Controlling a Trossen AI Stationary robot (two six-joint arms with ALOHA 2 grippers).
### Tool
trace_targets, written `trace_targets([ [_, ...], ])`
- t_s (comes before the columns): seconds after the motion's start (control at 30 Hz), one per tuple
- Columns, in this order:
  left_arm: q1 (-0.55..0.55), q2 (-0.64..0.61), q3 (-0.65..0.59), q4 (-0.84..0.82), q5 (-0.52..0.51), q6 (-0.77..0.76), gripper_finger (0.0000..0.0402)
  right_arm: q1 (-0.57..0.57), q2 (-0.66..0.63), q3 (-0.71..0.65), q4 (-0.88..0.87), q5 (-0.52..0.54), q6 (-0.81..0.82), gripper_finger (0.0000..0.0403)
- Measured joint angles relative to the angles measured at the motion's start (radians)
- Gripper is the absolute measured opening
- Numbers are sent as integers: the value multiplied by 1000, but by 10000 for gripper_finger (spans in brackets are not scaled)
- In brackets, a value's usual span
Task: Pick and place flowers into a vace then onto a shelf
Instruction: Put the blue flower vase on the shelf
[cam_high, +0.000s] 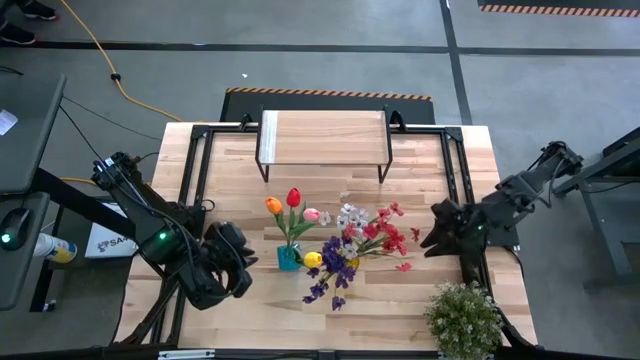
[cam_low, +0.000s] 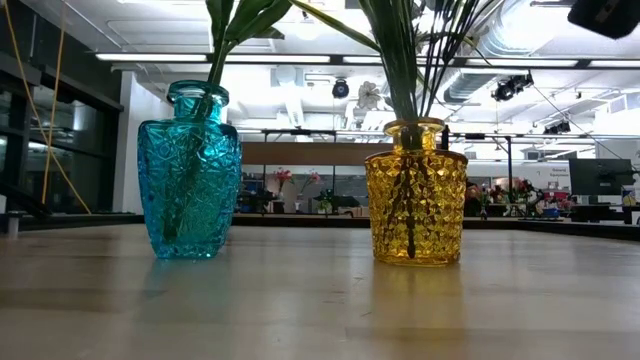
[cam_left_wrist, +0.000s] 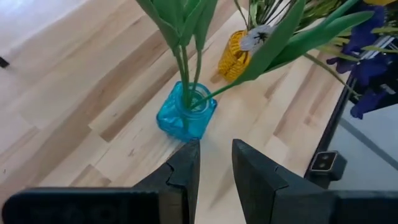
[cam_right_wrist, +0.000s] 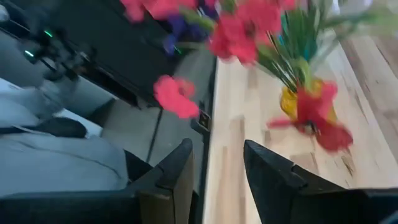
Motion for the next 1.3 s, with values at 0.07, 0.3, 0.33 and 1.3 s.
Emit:
trace_targets([
  [0.07, 0, 0, 0, 16, 0, 0, 129, 0, -13, 0, 36, 11, -6, 130],
  [0.3, 0, 0, 0, 43, 0, 0, 129, 0, -37, 0, 221, 54, -97, 130],
  [0.33, 0, 0, 0, 43, -1, 0, 129, 0, -37, 0, 247, 55, -111, 130],
  [1.3, 75, 128, 0, 32, -88, -162, 129, 0, -36, 0, 336, 127, -175, 130],
])
